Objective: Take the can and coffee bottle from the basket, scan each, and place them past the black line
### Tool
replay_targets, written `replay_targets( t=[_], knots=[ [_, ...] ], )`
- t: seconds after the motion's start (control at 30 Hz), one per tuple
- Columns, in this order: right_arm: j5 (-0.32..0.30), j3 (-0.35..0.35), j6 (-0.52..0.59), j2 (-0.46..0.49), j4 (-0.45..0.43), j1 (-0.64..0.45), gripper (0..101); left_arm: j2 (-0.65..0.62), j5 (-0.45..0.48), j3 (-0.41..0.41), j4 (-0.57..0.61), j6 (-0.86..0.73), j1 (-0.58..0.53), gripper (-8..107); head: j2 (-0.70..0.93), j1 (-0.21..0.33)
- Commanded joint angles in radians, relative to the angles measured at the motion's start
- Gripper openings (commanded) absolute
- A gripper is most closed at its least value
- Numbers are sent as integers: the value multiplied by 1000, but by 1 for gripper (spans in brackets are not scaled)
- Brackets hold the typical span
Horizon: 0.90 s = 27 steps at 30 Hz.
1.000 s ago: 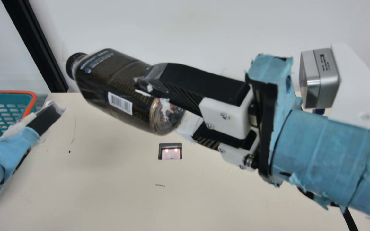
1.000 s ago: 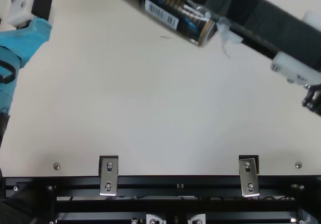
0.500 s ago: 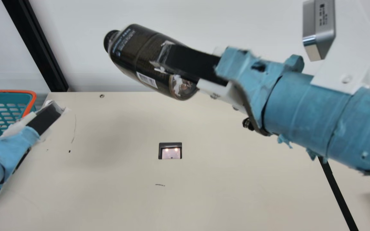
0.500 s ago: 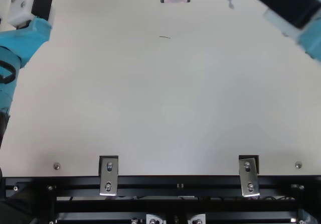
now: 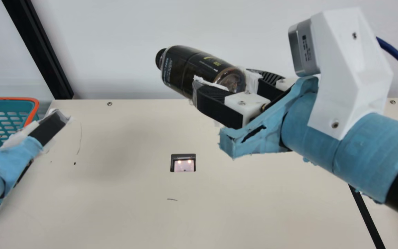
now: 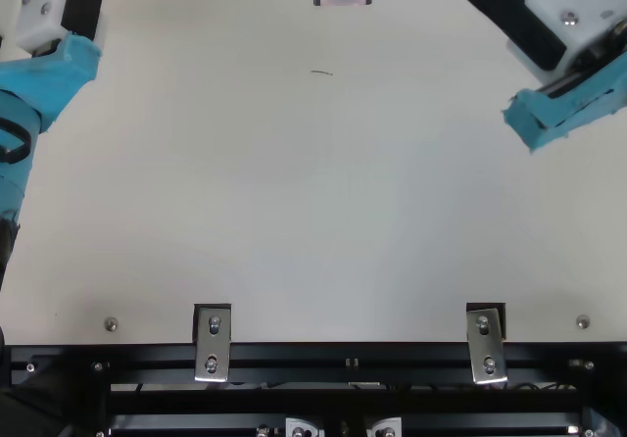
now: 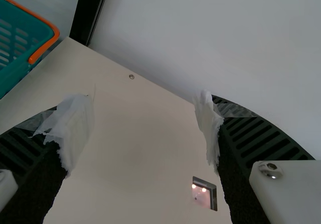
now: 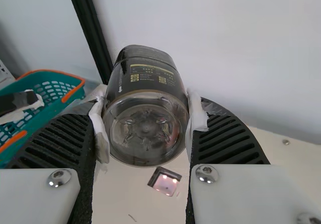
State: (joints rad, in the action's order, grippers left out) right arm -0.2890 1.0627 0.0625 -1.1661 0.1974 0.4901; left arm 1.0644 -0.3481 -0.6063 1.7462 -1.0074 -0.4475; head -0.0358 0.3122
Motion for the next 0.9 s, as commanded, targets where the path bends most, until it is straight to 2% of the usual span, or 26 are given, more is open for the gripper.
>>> replay_targets(
  t=[0.0,0.23,0.37,0.47,0.87],
  knots=[
    [0,0,0,0,0,0,0,0,0,0,0,0,0,90,-3,4],
    [6,4,6,-9,-3,4,0,0,0,0,0,0,0,90,-3,4],
    [46,-3,35,-45,-31,14,0,0,0,0,0,0,0,90,-3,4],
    [109,-28,54,-73,-50,24,0,0,0,0,0,0,0,90,-3,4],
    [446,-215,71,-193,-94,42,0,0,0,0,0,0,0,90,-3,4]
  ],
)
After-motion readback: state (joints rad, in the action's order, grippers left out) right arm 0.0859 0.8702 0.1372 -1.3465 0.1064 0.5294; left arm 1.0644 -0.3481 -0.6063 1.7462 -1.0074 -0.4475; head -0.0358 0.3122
